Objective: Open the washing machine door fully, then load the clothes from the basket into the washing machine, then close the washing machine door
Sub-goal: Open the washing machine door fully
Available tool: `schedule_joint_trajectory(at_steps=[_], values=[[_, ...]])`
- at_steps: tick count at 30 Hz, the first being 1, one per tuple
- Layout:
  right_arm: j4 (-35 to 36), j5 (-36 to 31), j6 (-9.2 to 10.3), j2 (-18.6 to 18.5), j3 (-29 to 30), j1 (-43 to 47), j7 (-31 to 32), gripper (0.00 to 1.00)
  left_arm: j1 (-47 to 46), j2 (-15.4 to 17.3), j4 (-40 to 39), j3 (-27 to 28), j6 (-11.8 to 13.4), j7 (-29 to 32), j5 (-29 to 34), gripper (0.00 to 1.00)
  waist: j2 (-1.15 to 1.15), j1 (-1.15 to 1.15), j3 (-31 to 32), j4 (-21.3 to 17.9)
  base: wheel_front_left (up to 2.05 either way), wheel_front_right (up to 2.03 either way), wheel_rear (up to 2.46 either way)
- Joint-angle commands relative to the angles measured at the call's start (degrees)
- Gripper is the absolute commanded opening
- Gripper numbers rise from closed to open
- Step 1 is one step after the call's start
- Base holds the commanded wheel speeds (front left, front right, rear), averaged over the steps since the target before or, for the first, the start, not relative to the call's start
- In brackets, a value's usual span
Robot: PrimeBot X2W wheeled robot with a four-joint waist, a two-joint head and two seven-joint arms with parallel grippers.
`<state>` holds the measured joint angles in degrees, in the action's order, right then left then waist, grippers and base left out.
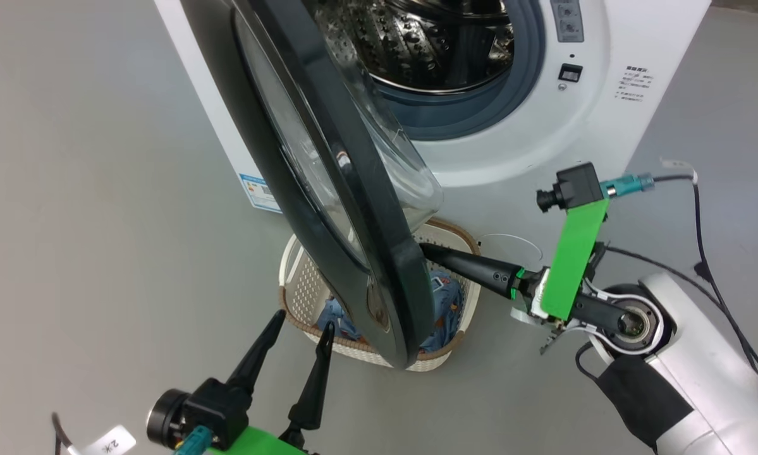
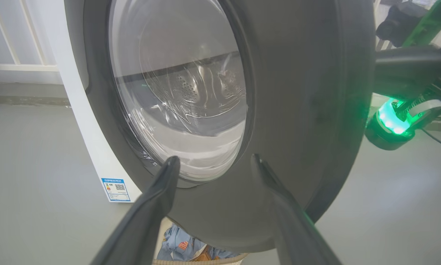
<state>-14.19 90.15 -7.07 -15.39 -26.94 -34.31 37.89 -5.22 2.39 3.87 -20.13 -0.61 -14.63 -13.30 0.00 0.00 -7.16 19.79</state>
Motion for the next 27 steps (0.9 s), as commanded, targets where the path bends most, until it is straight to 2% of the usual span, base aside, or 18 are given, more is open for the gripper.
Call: schedule_joint_trajectory(at_steps=[1,2,3,4,5,6,27], values=[[1.07,-0.59,-0.42,0.51,-0.07,1.32,-0.89,0.18,-0.12,0.49,-0.78,2.24,-0.38,-0.37,0.92,1.00,0.00,0.00,0.49,-0.56,0.00,0.00,0.00],[0.89,-0.90,-0.42,0.18,0.14,1.63,-1.42,0.35,-0.10,0.49,-0.60,2.50,-0.53,-0.37,0.98,1.00,0.00,0.00,0.68,-0.83,0.00,0.00,0.00],[0.78,-1.22,-0.42,-0.20,0.30,1.97,-1.96,0.45,-0.09,0.49,-0.42,2.78,-0.69,-0.37,1.08,1.00,0.00,0.00,0.86,-1.14,0.00,0.00,0.00],[0.68,-1.53,-0.42,-0.58,0.51,2.39,-2.63,0.68,-0.07,0.49,-0.24,3.11,-0.85,-0.37,1.21,1.00,0.00,0.00,1.09,-1.48,0.00,0.00,0.00],[0.55,-1.80,-0.42,-0.94,0.71,2.88,-3.37,0.98,0.00,0.49,-0.08,3.48,-1.04,-0.37,1.36,1.00,0.00,0.00,1.36,-1.86,0.00,0.00,0.00],[0.51,-2.00,-0.42,-1.31,0.82,3.38,-3.97,1.00,0.08,0.49,0.07,3.88,-1.25,-0.37,1.52,1.00,0.00,0.00,1.55,-2.28,0.00,0.00,0.00],[-1.97,-4.73,-0.42,-12.36,0.68,20.23,-19.76,1.00,4.02,0.49,0.10,12.24,-3.61,-0.37,3.71,1.00,0.00,0.00,4.81,-10.93,0.00,0.00,0.00]])
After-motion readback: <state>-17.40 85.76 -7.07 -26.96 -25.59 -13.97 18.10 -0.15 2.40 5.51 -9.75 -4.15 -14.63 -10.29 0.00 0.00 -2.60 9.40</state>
